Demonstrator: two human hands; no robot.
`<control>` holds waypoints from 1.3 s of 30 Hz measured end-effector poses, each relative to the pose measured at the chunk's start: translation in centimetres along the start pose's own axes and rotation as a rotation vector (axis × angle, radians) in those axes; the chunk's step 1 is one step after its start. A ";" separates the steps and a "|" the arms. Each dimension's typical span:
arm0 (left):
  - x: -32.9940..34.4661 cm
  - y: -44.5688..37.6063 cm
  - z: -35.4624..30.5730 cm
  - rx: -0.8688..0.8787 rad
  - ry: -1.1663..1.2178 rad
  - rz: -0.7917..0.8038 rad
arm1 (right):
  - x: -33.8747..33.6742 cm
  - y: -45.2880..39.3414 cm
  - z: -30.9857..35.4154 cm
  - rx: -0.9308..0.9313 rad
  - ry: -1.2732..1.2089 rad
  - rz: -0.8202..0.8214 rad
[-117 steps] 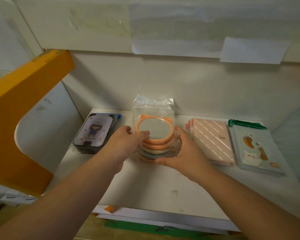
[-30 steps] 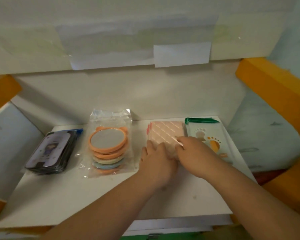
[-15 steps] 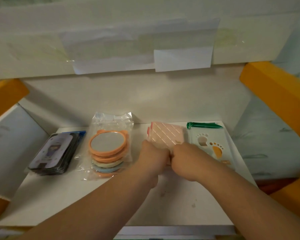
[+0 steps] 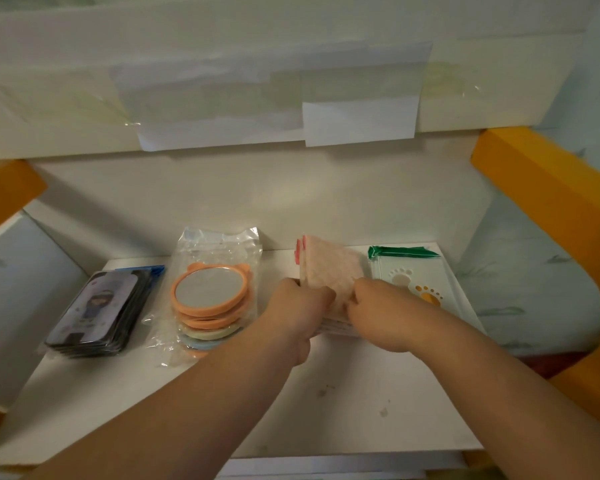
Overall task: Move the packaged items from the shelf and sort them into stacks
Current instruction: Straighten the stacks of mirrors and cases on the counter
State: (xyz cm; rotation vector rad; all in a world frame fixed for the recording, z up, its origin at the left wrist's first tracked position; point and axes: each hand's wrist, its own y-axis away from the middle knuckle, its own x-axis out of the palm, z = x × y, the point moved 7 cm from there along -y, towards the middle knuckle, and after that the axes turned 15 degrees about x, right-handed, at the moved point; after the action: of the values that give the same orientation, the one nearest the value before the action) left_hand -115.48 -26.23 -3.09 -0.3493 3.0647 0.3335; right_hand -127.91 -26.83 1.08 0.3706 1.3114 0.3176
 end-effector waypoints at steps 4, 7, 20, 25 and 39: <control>-0.6 0.8 -1.6 0.159 -0.051 -0.022 | -0.5 -0.3 -0.8 0.012 -0.252 0.022; -1.9 2.6 -3.0 0.302 -0.069 -0.056 | -0.5 -1.1 -2.0 0.053 -0.666 -0.016; -2.4 3.4 -0.9 0.724 -0.280 0.024 | 2.9 0.8 -1.5 -0.300 -1.280 -0.262; -2.4 3.1 0.9 0.690 -0.217 0.037 | 3.9 0.4 -1.5 -0.357 -1.219 -0.160; -0.1 2.1 -1.3 0.481 -0.328 0.063 | 1.3 -1.4 -3.0 0.081 -1.077 -0.345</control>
State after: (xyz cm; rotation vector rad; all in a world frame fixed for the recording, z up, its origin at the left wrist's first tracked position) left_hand -115.84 -24.50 -1.41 -0.1532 2.7127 -0.3137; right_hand -130.53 -27.29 -1.32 0.3017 0.3075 -0.2259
